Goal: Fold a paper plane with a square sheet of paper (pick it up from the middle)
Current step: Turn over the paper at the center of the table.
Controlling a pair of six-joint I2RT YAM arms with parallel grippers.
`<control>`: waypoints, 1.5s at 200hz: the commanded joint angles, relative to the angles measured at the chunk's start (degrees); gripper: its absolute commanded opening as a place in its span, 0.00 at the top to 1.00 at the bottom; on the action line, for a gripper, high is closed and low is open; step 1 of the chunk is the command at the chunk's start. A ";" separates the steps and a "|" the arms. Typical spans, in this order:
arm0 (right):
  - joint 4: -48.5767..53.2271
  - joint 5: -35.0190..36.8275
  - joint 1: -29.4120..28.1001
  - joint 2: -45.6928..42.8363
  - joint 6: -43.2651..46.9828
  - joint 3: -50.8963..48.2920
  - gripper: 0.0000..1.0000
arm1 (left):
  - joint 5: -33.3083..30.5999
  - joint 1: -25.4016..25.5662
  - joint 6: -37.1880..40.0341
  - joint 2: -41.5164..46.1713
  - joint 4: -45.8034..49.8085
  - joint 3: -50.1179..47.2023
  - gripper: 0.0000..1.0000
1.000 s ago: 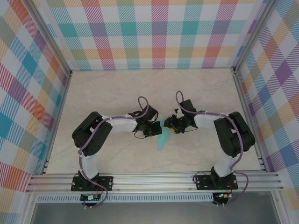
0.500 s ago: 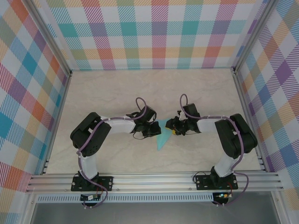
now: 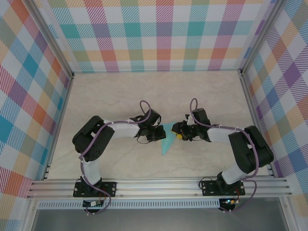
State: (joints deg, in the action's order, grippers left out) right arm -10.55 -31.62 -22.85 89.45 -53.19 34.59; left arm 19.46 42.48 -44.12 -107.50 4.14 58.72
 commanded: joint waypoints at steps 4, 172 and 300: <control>-1.38 0.25 -0.59 0.82 -1.17 -0.85 0.61 | -0.82 -0.80 -0.43 0.65 2.51 -0.62 0.90; -0.48 2.59 -2.95 7.96 2.66 4.58 0.71 | -1.18 -0.74 -1.52 2.84 -1.26 -3.43 0.91; -3.39 -2.01 -3.48 14.04 5.14 8.30 0.83 | -0.83 -0.78 -1.56 3.70 -2.38 -3.70 0.91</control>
State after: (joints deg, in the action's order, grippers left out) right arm -12.40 -31.92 -25.63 101.62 -50.00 41.34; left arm 19.00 42.44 -45.45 -105.91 2.15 56.34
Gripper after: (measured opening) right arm 0.187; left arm 0.092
